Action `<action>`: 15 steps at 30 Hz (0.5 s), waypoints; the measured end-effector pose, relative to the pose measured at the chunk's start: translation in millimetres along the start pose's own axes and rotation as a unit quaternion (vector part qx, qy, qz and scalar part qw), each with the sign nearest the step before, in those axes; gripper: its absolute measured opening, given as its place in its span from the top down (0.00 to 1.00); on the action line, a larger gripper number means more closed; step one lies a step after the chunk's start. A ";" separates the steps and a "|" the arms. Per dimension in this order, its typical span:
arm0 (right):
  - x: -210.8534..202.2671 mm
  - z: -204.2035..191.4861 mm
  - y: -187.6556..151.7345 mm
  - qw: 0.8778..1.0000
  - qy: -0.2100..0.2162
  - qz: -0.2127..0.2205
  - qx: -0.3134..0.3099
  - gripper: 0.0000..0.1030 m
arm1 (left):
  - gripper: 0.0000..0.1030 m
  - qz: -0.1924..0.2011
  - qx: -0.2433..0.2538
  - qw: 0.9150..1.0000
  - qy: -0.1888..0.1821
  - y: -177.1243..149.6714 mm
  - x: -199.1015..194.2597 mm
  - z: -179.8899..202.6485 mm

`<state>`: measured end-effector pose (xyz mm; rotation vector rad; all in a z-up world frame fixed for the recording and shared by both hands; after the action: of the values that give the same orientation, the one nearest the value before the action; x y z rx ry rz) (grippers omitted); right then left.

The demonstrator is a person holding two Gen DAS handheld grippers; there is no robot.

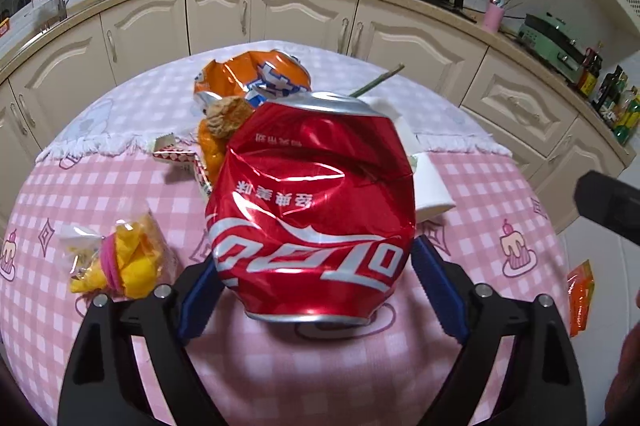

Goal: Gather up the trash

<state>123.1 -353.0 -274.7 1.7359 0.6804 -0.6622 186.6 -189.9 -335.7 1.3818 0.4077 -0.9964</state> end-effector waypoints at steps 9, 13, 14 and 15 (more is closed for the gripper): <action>14.1 -15.1 -6.1 1.000 0.012 -0.017 -0.013 0.06 | 0.16 0.005 -0.033 0.999 -0.038 -3.1 -25.1 -20.3; 22.1 -25.7 -8.2 0.999 0.025 -0.025 -0.017 0.06 | 0.17 0.016 -0.038 0.998 -0.052 -11.4 -47.1 -22.8; 26.2 -28.7 -9.4 0.999 0.028 -0.030 -0.019 0.06 | 0.17 0.018 -0.036 0.998 -0.053 -15.5 -53.2 -24.1; 30.5 -32.3 -10.8 0.999 0.033 -0.035 -0.019 0.06 | 0.17 0.019 -0.034 0.998 -0.051 -19.4 -57.7 -25.6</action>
<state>138.9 -315.8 -296.1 1.7115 0.7978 -0.6372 147.3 -143.9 -309.1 1.2674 0.3347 -1.0087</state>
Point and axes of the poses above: each gripper's, at about its wrist camera, not at the fingertips, and x roughly the way its jaws point, z to its right, y to its top, the point moved 9 cm from there along x, roughly the way its jaws point, and after that the axes turned 5 degrees about -x, right-handed, at the moved point
